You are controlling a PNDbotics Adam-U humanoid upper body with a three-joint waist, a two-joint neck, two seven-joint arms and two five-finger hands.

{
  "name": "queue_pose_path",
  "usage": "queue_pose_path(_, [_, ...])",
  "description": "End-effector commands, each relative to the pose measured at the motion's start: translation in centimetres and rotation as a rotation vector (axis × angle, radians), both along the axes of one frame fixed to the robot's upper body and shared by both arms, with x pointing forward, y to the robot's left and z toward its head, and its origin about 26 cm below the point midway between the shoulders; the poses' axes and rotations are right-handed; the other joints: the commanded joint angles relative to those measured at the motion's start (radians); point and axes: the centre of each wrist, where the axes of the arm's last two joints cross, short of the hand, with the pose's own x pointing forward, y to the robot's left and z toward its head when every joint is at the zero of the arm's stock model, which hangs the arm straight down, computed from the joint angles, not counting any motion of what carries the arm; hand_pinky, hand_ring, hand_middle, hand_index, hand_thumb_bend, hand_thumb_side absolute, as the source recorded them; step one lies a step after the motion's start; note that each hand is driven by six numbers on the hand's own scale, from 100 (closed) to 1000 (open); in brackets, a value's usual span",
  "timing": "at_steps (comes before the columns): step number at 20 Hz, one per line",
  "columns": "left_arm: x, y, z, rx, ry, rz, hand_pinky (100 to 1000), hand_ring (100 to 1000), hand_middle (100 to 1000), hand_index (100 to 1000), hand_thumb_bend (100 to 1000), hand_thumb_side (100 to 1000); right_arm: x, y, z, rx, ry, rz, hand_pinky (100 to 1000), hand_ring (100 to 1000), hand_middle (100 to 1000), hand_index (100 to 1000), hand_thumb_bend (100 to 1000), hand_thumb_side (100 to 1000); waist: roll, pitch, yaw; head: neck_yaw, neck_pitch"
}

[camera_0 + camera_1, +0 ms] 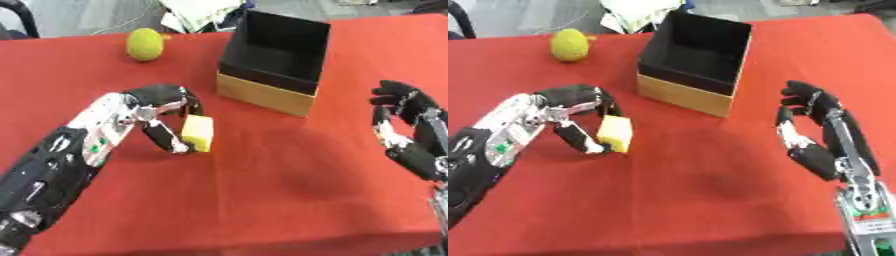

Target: Pick up objects on the table and place them in the box.

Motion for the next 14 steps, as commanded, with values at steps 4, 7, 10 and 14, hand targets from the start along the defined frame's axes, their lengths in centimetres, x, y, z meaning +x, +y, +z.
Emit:
queue_pose_path(4, [0.1, 1.2, 4.2, -0.076, -0.101, 0.029, 602, 491, 471, 621, 336, 217, 0.1, -0.2, 0.7, -0.014, -0.022, 0.003, 700, 746, 744, 864, 100, 483, -0.003, -0.017, -0.002, -0.001, 0.005])
queue_pose_path(7, [0.1, 1.4, 6.5, -0.098, -0.152, 0.034, 606, 494, 475, 625, 340, 203, 0.1, -0.2, 0.7, -0.015, -0.021, 0.004, 700, 746, 744, 864, 100, 482, -0.003, -0.017, -0.003, -0.001, 0.005])
queue_pose_path(10, [0.4, 0.9, 9.2, -0.110, -0.211, 0.024, 611, 497, 479, 628, 349, 187, 0.1, -0.1, 0.7, -0.016, -0.022, 0.011, 699, 746, 744, 864, 100, 483, -0.002, -0.016, -0.009, 0.002, 0.005])
queue_pose_path(14, [1.1, -0.1, 11.8, -0.137, -0.271, 0.021, 613, 501, 482, 631, 357, 183, 0.2, 0.1, 0.8, -0.017, -0.024, 0.025, 699, 747, 744, 864, 100, 486, 0.001, -0.013, -0.026, 0.009, 0.005])
